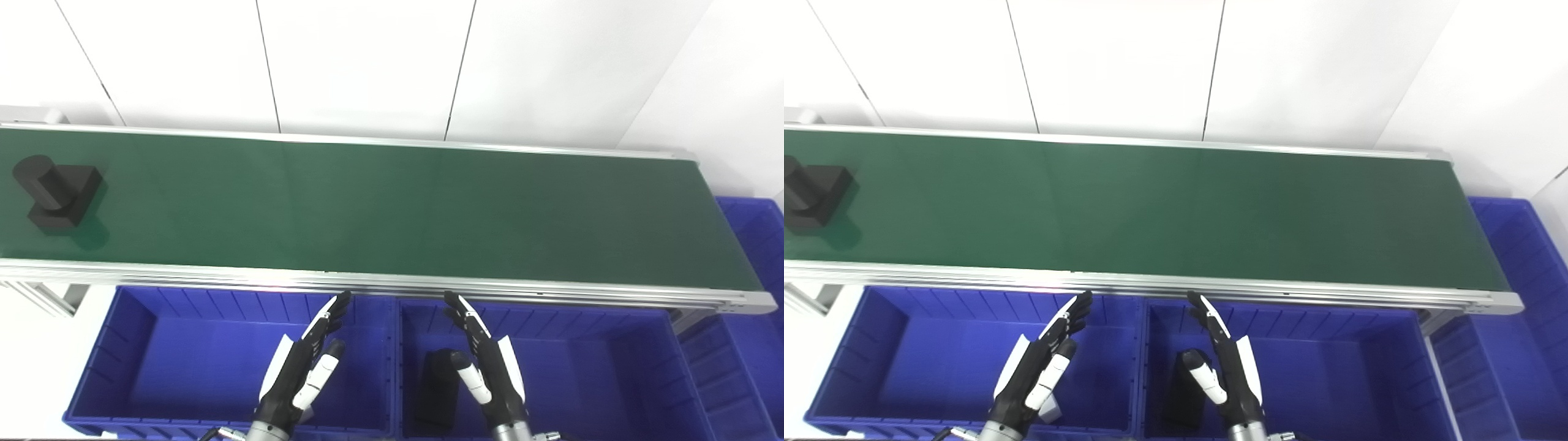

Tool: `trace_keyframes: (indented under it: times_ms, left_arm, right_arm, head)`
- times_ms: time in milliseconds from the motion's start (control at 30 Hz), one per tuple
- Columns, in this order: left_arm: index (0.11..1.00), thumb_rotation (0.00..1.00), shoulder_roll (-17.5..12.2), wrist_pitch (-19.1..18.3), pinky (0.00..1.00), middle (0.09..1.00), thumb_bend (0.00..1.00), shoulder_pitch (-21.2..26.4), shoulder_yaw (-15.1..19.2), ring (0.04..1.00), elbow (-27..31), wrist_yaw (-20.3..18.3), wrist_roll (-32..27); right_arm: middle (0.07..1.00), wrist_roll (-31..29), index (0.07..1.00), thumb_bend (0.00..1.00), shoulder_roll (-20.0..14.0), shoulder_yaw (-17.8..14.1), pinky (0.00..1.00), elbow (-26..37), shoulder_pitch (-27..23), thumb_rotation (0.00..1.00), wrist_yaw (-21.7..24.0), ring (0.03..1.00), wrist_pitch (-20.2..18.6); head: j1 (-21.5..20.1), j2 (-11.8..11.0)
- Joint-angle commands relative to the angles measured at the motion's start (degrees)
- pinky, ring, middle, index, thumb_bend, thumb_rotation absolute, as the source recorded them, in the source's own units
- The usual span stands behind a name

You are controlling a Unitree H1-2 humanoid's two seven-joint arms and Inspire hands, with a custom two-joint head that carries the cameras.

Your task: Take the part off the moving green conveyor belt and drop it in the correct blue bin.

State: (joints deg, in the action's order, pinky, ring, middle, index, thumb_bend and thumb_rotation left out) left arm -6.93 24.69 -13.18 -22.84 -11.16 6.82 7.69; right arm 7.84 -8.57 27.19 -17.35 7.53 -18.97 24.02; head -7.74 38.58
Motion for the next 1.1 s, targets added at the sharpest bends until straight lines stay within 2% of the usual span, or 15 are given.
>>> trace_keyframes:
  times_ms: [0,233,333,1067]
  left_arm:
    - [0.964,1.0,0.0,2.2,0.96,0.991,0.65,0.9,-0.1,0.983,0.8,-0.2,-0.2]
    - [0.997,1.0,0.3,2.2,1.0,1.0,0.64,0.9,0.4,1.0,0.0,-3.2,-2.9]
    - [0.994,1.0,0.4,2.2,1.0,1.0,0.6,0.9,0.6,1.0,-0.1,-3.7,-2.9]
    - [0.966,1.0,0.8,2.2,0.97,1.0,0.64,0.8,1.1,0.99,0.5,-3.1,-1.5]
  right_arm:
    - [0.913,0.2,0.907,0.82,-0.1,0.2,0.9,1.7,-0.6,1.0,-0.4,0.892,2.9]
    - [0.918,-0.1,0.91,0.81,-0.2,0.2,0.91,1.7,-0.7,1.0,0.1,0.898,2.9]
    - [0.916,0.1,0.91,0.81,-0.3,0.2,0.91,1.8,-0.6,1.0,-0.1,0.895,2.9]
    - [0.917,-0.6,0.911,0.8,-0.4,0.0,0.91,1.5,-0.5,1.0,0.6,0.898,2.9]
  head:
    - [0.0,0.0]
    - [0.0,0.0]
    - [0.0,-0.1]
    - [0.5,-0.3]
